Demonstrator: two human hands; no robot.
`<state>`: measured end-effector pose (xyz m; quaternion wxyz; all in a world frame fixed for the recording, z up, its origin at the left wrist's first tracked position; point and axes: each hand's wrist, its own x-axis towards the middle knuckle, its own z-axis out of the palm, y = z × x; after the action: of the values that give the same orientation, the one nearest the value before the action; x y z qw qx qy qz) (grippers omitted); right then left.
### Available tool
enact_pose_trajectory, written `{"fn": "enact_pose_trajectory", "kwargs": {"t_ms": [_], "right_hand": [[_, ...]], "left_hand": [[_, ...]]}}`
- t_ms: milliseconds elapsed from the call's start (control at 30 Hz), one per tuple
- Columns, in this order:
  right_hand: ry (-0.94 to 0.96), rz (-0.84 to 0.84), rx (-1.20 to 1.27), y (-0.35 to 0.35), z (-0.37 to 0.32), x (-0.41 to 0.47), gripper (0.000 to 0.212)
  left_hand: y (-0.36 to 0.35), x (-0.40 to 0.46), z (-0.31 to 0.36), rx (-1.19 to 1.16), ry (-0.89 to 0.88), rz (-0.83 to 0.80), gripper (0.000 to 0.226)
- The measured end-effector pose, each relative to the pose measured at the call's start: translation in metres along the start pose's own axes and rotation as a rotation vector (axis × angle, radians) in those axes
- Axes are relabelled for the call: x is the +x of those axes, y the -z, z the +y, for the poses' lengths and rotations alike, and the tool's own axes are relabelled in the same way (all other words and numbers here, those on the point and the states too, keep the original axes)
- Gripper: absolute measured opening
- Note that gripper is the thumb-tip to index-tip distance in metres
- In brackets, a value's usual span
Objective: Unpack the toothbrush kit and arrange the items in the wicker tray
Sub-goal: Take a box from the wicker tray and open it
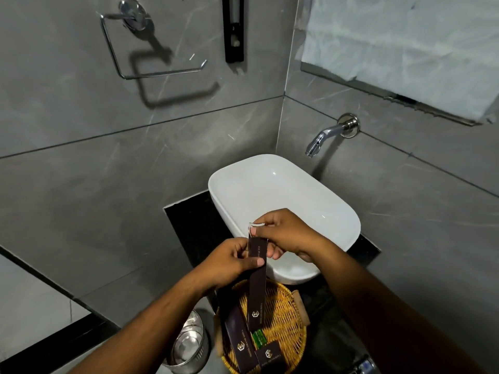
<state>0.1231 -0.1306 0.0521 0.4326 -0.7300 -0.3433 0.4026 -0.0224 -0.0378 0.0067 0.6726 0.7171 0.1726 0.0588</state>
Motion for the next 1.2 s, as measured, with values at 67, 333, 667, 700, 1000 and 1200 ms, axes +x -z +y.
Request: {"fn": "enact_pose_trajectory", "kwargs": {"t_ms": [67,333,667,700,1000,1200], "right_hand": [[0.016,0.016,0.05,0.006,-0.003,0.001,0.017],[0.069,0.093,0.165,0.01,0.001,-0.003,0.019],[0.098,0.231,0.515,0.025,0.009,-0.006,0.026],[0.087,0.249,0.542,0.027,0.013,-0.006,0.025],[-0.076,0.27,0.897,0.013,0.057,-0.01,0.016],[-0.195,0.15,1.023,-0.029,0.066,-0.013,0.028]], "left_hand": [[-0.006,0.002,0.008,-0.035,0.016,0.076,0.006],[-0.008,0.023,0.033,-0.052,-0.006,0.409,0.043],[0.015,-0.003,-0.01,-0.077,0.153,0.034,0.029],[0.02,-0.006,-0.012,-0.095,0.152,0.009,0.021],[0.077,-0.003,0.031,-0.129,0.097,0.359,0.027],[0.072,0.01,0.071,-0.247,-0.095,0.651,0.028]]}}
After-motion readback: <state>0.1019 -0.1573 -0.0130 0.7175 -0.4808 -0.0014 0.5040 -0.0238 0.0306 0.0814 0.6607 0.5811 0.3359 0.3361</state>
